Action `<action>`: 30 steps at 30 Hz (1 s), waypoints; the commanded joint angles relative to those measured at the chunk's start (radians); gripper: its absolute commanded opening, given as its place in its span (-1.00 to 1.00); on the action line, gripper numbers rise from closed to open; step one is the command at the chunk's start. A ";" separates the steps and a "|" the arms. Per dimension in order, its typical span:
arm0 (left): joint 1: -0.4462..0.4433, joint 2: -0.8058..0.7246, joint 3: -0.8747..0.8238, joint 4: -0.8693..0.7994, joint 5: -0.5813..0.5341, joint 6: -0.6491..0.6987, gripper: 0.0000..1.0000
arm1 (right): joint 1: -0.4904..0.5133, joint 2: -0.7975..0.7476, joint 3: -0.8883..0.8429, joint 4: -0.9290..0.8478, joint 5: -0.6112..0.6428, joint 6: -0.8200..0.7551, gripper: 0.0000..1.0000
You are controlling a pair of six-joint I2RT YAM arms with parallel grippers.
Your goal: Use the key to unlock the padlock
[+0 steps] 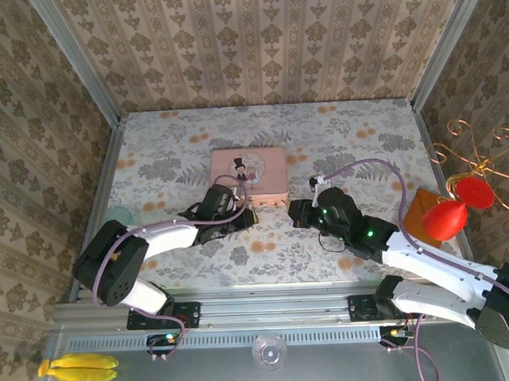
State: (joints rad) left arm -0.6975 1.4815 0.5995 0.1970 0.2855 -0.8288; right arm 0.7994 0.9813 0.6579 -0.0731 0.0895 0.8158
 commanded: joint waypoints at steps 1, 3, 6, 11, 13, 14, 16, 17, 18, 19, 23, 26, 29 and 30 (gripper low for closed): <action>0.018 -0.047 -0.027 0.181 0.004 -0.119 -0.88 | 0.010 0.003 -0.031 0.056 -0.007 0.055 -1.00; 0.027 -0.045 -0.041 0.221 0.013 -0.147 -0.91 | 0.009 0.005 -0.048 0.073 -0.001 0.090 -1.00; 0.038 -0.044 -0.063 0.293 0.021 -0.180 -0.93 | 0.010 0.015 -0.079 0.124 -0.002 0.144 -1.00; 0.046 -0.061 -0.092 0.376 0.003 -0.219 -0.97 | 0.029 0.069 -0.095 0.185 -0.005 0.213 -1.00; 0.056 -0.065 -0.107 0.409 -0.001 -0.251 -0.97 | 0.041 0.092 -0.115 0.232 -0.005 0.261 -1.00; 0.060 -0.064 -0.114 0.429 0.000 -0.267 -0.98 | 0.044 0.103 -0.124 0.250 -0.007 0.279 -1.00; 0.071 -0.061 -0.131 0.477 -0.002 -0.302 -0.99 | 0.050 0.129 -0.139 0.290 -0.011 0.323 -1.00; 0.070 -0.061 -0.138 0.493 -0.005 -0.311 -1.00 | 0.053 0.138 -0.146 0.299 -0.010 0.340 -1.00; 0.072 -0.062 -0.142 0.501 -0.010 -0.316 -1.00 | 0.057 0.147 -0.148 0.304 -0.010 0.356 -1.00; 0.072 -0.065 -0.144 0.499 -0.016 -0.316 -1.00 | 0.061 0.154 -0.149 0.306 -0.006 0.369 -1.00; 0.075 -0.073 -0.162 0.517 -0.027 -0.340 -1.00 | 0.075 0.178 -0.161 0.326 0.010 0.432 -1.00; 0.077 -0.075 -0.168 0.532 -0.020 -0.356 -1.00 | 0.076 0.222 -0.191 0.408 -0.008 0.493 -1.00; 0.079 -0.079 -0.174 0.546 -0.014 -0.376 -1.00 | 0.075 0.280 -0.186 0.453 -0.039 0.524 -1.00; 0.079 -0.081 -0.174 0.552 -0.010 -0.383 -1.00 | 0.076 0.298 -0.183 0.470 -0.051 0.527 -1.00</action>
State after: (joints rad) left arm -0.6319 1.4498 0.4191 0.5999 0.2806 -1.1904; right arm 0.8692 1.2438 0.4793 0.3111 0.0647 1.2793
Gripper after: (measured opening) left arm 0.065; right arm 0.066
